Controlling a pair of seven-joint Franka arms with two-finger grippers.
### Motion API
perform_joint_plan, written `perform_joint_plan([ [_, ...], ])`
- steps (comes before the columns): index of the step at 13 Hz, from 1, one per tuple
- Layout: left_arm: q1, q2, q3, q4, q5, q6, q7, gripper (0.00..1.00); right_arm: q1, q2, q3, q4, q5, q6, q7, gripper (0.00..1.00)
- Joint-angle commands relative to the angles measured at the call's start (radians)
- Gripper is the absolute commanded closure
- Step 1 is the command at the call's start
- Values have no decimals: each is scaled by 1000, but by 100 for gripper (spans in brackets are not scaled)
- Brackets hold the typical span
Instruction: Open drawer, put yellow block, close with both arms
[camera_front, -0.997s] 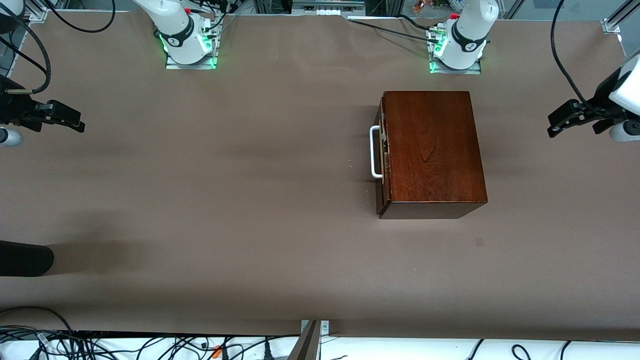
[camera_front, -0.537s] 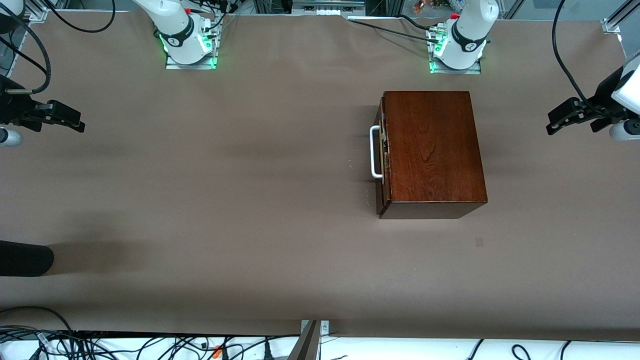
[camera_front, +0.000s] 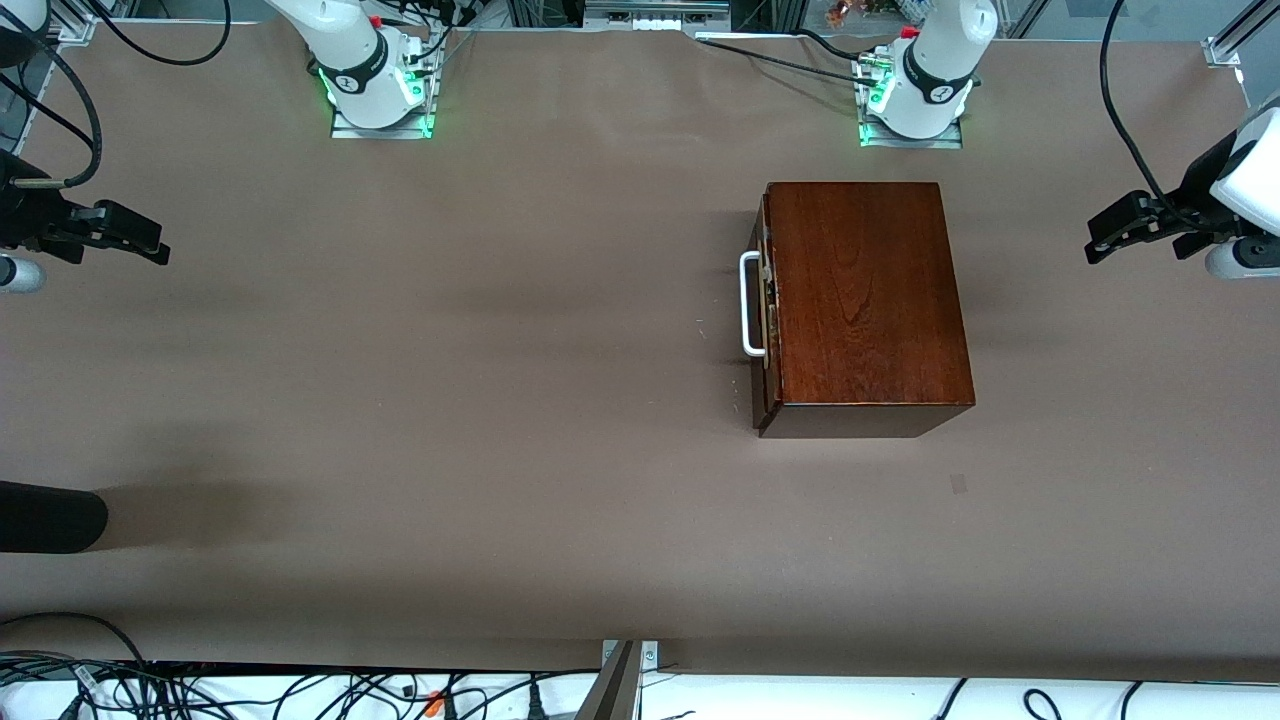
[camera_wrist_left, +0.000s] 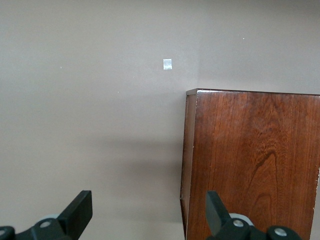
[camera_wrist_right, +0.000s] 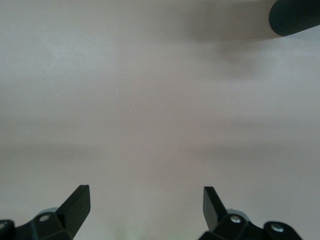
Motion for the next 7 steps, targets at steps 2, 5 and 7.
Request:
perform_joint_plan([
  [2,-6,-20,7,-11,-13,-10,24,0,-12,-16,8,-21,-3,10,-15,0],
  [5,-6,-20,7,-10,-13,-23,25,0,-12,-16,9,-21,-3,10,-15,0],
  [7,-8,-20,7,-10,-14,-41,25,0,-12,-16,9,-21,-3,15,-15,0],
])
